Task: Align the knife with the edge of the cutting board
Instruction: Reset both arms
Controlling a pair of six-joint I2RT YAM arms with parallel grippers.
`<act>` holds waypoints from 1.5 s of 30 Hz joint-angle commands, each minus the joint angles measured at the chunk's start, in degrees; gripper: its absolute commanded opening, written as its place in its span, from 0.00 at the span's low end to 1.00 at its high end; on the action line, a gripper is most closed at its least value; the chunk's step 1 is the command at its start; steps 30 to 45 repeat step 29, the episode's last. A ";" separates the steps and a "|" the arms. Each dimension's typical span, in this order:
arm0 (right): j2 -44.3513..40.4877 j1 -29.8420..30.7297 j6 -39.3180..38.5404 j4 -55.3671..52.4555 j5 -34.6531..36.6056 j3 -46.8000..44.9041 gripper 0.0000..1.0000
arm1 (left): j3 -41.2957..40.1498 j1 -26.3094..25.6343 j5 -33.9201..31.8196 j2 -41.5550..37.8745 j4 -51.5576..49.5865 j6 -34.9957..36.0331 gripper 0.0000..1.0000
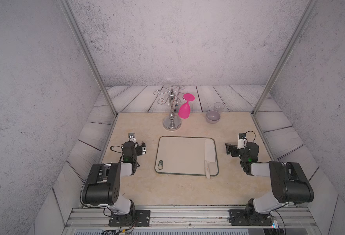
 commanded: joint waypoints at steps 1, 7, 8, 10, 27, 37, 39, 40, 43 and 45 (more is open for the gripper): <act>-1.28 -0.27 -2.15 0.14 -5.60 -0.30 0.99 | 0.59 0.31 0.45 -0.38 0.76 0.40 1.00; -1.32 -0.18 -2.19 -0.11 -5.52 -0.19 0.99 | 0.59 0.27 0.41 -0.41 0.76 0.40 1.00; -1.28 -0.24 -2.08 -0.15 -5.28 -0.23 0.99 | 0.60 0.24 0.43 -0.38 0.75 0.40 1.00; -0.65 -0.15 0.45 -0.41 1.27 0.48 0.99 | 0.59 0.23 0.45 -0.34 0.75 0.40 1.00; -0.68 0.11 3.11 -1.63 7.91 1.13 0.99 | 0.58 0.31 0.42 -0.38 0.76 0.40 1.00; -0.68 0.30 3.00 -1.80 8.12 1.22 0.99 | 0.57 0.28 0.47 -0.42 0.76 0.40 1.00; -0.68 0.30 3.00 -1.80 8.12 1.22 0.99 | 0.57 0.28 0.47 -0.42 0.76 0.40 1.00; -0.68 0.30 3.00 -1.80 8.12 1.22 0.99 | 0.57 0.28 0.47 -0.42 0.76 0.40 1.00; -0.68 0.30 3.00 -1.80 8.12 1.22 0.99 | 0.57 0.28 0.47 -0.42 0.76 0.40 1.00; -0.68 0.30 3.00 -1.80 8.12 1.22 0.99 | 0.57 0.28 0.47 -0.42 0.76 0.40 1.00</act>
